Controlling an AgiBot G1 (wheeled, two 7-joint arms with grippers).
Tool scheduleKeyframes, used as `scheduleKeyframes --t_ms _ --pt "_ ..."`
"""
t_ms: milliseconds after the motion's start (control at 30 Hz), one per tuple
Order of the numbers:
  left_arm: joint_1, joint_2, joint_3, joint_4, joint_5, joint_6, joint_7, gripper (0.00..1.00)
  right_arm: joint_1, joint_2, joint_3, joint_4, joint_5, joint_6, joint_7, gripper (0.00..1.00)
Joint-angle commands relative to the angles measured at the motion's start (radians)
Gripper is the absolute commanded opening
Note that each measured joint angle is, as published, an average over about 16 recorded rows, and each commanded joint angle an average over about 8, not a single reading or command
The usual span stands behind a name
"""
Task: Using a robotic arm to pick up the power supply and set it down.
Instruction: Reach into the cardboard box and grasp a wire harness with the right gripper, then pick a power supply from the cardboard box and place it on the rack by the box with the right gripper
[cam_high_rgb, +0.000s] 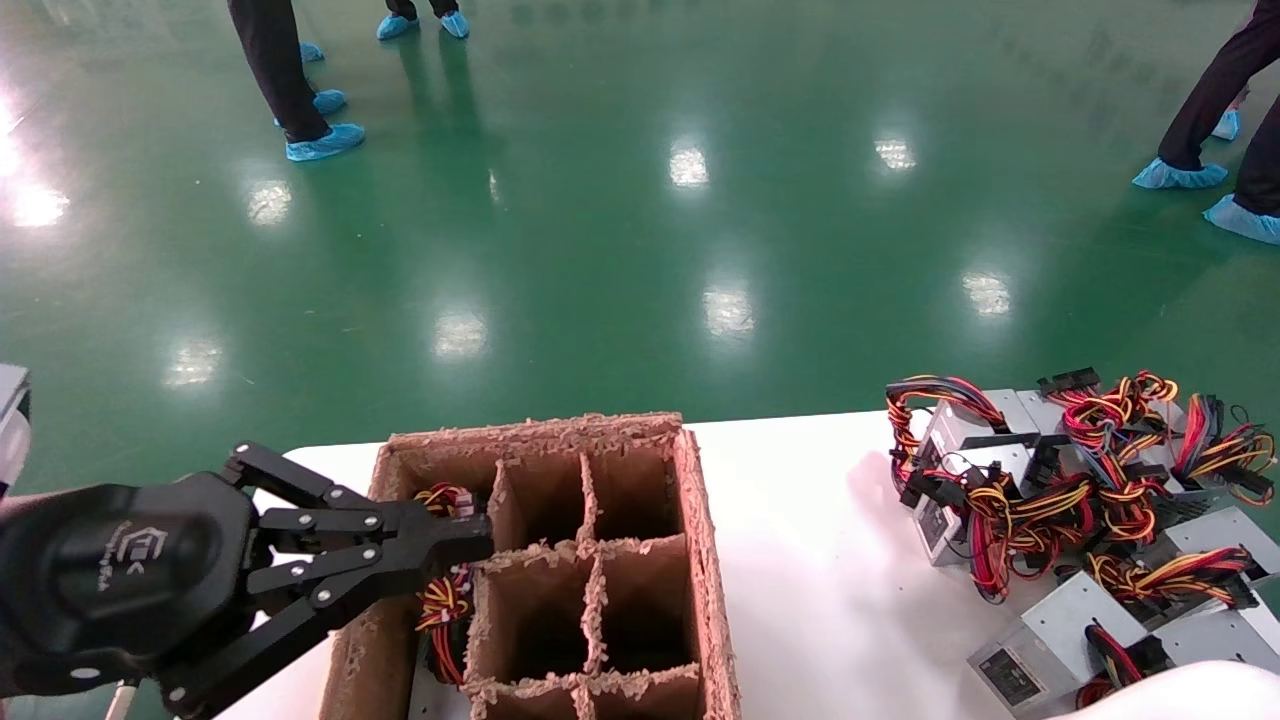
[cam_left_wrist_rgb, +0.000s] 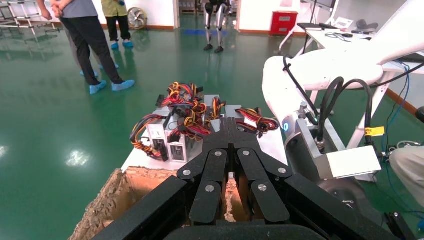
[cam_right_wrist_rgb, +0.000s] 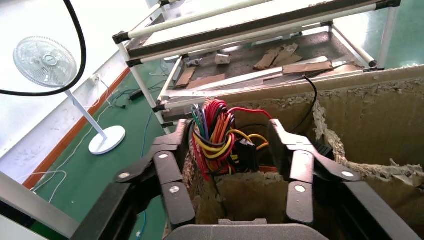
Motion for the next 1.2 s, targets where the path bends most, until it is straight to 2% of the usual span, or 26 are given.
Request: scheduleKeyframes --t_ms 33,633,1200 --pt "0.000 0.000 0.000 0.000 0.000 0.000 0.000 0.00 -0.001 0.001 0.000 -0.002 0.000 0.000 -0.002 0.00" --pt "0.000 0.000 0.000 0.000 0.000 0.000 0.000 0.00 -0.012 0.011 0.008 0.011 0.021 -0.006 -0.003 0.00" --pt "0.000 0.000 0.000 0.000 0.000 0.000 0.000 0.00 -0.031 0.020 0.056 0.009 0.152 -0.028 -0.004 0.00"
